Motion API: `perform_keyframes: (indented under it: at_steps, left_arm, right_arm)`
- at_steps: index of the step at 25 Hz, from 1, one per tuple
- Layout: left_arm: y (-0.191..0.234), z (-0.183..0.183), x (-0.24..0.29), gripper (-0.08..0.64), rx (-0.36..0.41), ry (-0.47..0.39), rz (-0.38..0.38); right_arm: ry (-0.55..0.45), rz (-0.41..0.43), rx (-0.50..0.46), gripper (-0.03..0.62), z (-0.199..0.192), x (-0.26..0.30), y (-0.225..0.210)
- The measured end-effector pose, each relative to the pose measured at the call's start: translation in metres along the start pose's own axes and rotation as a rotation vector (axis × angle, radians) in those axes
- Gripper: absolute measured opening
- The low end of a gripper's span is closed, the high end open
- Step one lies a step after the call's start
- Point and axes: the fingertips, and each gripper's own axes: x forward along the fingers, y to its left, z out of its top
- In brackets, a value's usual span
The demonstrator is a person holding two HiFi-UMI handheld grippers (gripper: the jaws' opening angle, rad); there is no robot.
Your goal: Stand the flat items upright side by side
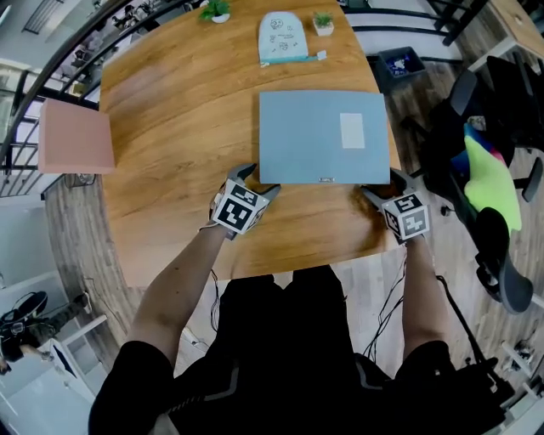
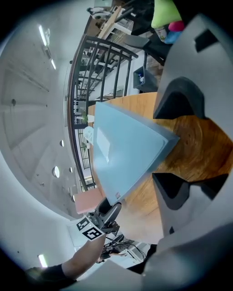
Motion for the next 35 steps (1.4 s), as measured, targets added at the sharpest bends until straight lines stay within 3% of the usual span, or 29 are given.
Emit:
perform_keyframes:
  at_steps: [14,25,29,35]
  left_arm:
    - [-0.015,-0.008,0.004,0.304,0.060,0.066,-0.030]
    - [-0.009,-0.041,-0.014,0.275,0.031,0.093,-0.022]
    - [-0.009,-0.048,-0.018,0.268,-0.023,0.076,-0.072]
    - [-0.005,-0.060,-0.026,0.262,0.009,0.119,-0.113]
  right_arm:
    - [0.030,0.026,-0.045,0.353,0.006,0.002,0.001]
    - [0.040,-0.017,-0.237,0.351,0.065,-0.023,0.033]
    - [0.046,-0.045,-0.322,0.353,0.088,-0.035,0.045]
    - [0.048,-0.095,-0.453,0.353,0.132,-0.051,0.068]
